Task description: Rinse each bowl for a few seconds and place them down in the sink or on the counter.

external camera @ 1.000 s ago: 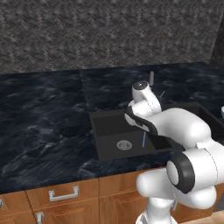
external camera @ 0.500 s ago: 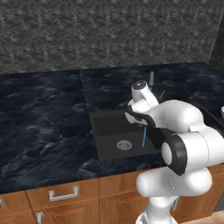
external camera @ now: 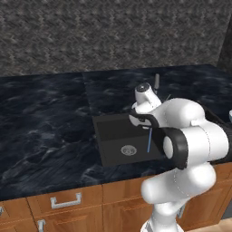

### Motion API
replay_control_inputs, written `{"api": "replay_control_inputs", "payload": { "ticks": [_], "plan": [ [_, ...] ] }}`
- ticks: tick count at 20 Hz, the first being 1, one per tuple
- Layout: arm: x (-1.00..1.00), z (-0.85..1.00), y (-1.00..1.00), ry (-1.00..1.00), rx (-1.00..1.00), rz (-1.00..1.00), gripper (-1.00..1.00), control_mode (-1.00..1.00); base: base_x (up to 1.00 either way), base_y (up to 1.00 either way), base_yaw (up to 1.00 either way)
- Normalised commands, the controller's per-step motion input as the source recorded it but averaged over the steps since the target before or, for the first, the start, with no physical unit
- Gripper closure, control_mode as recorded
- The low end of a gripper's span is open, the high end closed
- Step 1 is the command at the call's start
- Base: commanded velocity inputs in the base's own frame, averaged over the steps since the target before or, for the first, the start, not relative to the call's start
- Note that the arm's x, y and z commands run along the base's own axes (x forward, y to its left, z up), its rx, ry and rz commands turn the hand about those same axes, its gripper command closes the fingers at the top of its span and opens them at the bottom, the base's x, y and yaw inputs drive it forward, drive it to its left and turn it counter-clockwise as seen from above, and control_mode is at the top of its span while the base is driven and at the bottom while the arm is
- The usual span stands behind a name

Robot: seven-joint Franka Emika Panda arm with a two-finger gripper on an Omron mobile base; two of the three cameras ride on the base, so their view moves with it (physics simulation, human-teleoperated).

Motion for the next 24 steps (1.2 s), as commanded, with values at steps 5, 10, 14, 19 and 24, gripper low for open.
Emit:
{"api": "replay_control_inputs", "payload": {
  "ticks": [5, 10, 14, 19, 24],
  "plan": [
    [-0.39, 0.3, 0.3, -0.03, 0.01, 0.06, 1.0, -1.0, 0.0, 0.0, 0.0],
    [-0.27, 0.36, 0.29, 0.14, 0.1, 0.16, 1.0, -1.0, 0.0, 0.0, 0.0],
    [-0.18, 0.32, 0.45, 0.18, 0.08, 0.24, 1.0, -1.0, 0.0, 0.0, 0.0],
    [-0.27, 0.21, 0.65, -0.03, -0.14, 0.26, 1.0, -1.0, 0.0, 0.0, 0.0],
    [-0.3, 0.01, 0.69, -0.1, -0.08, 0.21, 1.0, -1.0, 0.0, 0.0, 0.0]
  ]
}}
